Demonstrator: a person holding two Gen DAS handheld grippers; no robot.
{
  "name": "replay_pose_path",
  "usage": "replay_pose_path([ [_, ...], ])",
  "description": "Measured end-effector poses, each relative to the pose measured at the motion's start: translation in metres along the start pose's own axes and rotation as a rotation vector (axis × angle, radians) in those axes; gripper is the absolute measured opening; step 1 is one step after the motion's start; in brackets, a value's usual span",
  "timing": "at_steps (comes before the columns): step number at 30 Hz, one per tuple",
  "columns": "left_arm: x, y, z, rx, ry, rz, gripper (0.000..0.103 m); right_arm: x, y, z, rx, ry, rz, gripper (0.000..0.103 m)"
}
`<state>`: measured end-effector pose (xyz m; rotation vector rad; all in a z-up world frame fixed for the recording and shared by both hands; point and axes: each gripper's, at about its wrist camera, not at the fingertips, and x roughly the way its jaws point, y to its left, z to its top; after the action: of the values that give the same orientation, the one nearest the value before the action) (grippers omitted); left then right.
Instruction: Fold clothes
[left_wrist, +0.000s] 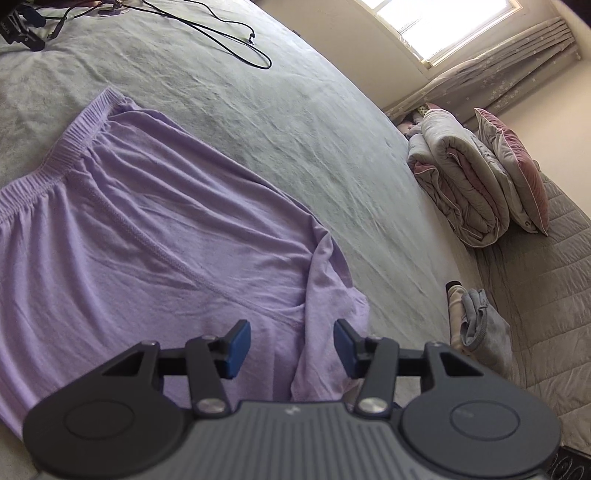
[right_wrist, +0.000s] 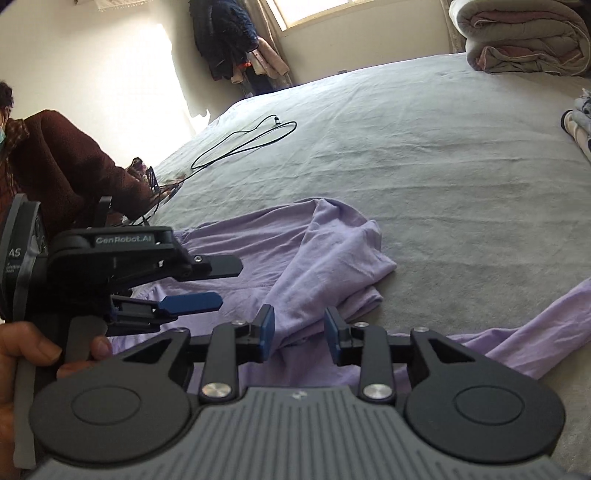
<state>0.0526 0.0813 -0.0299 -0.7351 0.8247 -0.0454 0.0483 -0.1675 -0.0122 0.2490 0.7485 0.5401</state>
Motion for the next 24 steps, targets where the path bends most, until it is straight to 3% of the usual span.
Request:
replay_pose_path([
  [5, -0.001, 0.001, 0.004, 0.008, 0.002, 0.000, 0.050, 0.005, -0.021, 0.008, 0.067, 0.005, -0.071, 0.034],
  [24, -0.015, 0.019, 0.015, -0.018, -0.006, -0.007, 0.052, 0.020, -0.024, 0.000, 0.107, 0.069, -0.100, 0.038],
])
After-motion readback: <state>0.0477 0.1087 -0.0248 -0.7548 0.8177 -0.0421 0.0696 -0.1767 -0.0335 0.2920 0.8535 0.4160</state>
